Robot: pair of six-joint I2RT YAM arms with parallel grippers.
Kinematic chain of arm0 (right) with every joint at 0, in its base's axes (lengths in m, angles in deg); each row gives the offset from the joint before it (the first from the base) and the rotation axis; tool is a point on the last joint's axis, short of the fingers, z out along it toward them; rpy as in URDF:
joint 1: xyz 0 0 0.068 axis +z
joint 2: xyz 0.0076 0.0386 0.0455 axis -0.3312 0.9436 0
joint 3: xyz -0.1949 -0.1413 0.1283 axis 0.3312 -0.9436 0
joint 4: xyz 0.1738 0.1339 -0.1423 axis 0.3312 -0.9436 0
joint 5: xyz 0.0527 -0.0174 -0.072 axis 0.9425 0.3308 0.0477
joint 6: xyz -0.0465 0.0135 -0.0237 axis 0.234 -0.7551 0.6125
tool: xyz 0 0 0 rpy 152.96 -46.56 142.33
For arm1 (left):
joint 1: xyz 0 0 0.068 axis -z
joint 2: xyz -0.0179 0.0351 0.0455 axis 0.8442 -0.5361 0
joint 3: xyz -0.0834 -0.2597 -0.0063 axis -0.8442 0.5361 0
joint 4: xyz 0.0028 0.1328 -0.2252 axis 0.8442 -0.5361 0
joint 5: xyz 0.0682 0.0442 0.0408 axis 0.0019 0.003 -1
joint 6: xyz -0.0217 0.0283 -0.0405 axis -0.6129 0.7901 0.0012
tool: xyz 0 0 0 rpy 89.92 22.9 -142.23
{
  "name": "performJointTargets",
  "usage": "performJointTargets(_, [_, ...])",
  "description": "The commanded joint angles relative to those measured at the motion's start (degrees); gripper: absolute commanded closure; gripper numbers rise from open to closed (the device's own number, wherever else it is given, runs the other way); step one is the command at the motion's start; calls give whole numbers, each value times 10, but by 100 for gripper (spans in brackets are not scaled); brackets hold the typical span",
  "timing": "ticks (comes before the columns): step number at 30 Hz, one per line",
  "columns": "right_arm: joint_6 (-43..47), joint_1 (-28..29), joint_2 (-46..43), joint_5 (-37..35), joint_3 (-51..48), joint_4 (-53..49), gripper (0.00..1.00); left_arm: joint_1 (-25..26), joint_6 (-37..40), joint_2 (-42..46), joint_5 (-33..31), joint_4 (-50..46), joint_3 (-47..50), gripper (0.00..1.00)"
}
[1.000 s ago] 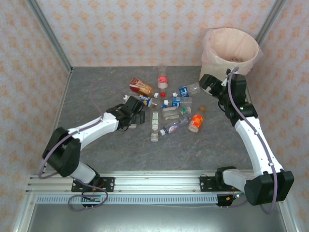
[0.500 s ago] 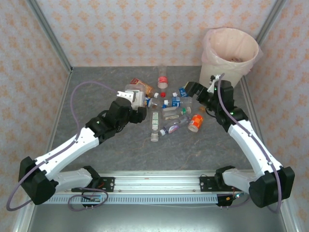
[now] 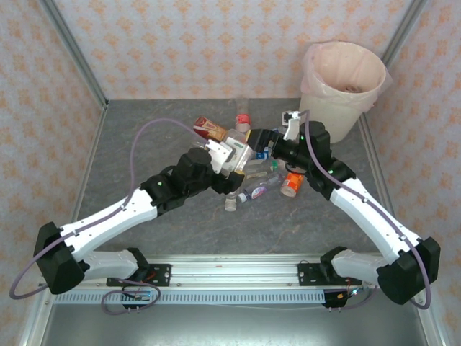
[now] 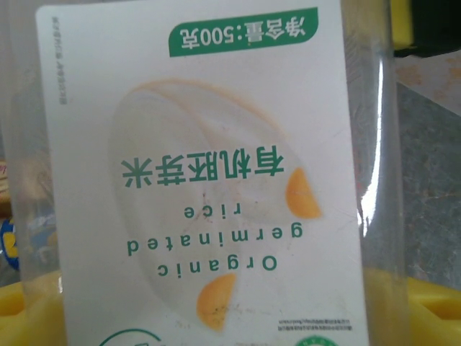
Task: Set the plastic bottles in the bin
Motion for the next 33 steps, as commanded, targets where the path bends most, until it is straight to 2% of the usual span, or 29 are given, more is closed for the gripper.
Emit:
performJointTargets(1, [4, 3, 9, 24, 26, 9, 1, 4, 44, -9, 32, 38, -33, 100])
performJointTargets(5, [18, 4, 26, 66, 37, -21, 0, 6, 52, -26, 36, 37, -49, 100])
performJointTargets(8, [31, 4, 33, 71, 45, -53, 4, 6, 57, -37, 32, 41, -54, 100])
performJointTargets(17, [59, 4, 41, 53, 64, -91, 44, 6, 63, -56, 33, 60, -60, 100])
performJointTargets(18, [66, 4, 43, 53, 70, -98, 49, 7, 61, -55, 31, 62, -61, 97])
performJointTargets(19, [72, 4, 46, 49, 76, -107, 53, 6, 59, -54, 28, 62, -61, 84])
performJointTargets(20, [80, 4, 47, 41, 83, -115, 56, 6, 56, -53, 24, 62, -61, 62])
performJointTargets(21, [86, 4, 47, 26, 89, -125, 59, 6, 54, -50, 20, 63, -58, 48])
performJointTargets(23, [101, 4, 43, -17, 98, -137, 63, 6, 47, -42, 15, 68, -51, 29])
performJointTargets(25, [116, 3, 33, -68, 104, -141, 65, 5, 34, -27, 10, 87, -31, 2])
performJointTargets(30, [168, 1, 25, -217, 130, -152, 67, 3, -3, 23, 4, 157, 41, 0])
performJointTargets(33, [214, -7, 29, -309, 154, -147, 68, 2, -35, 50, -42, 182, 83, 0])
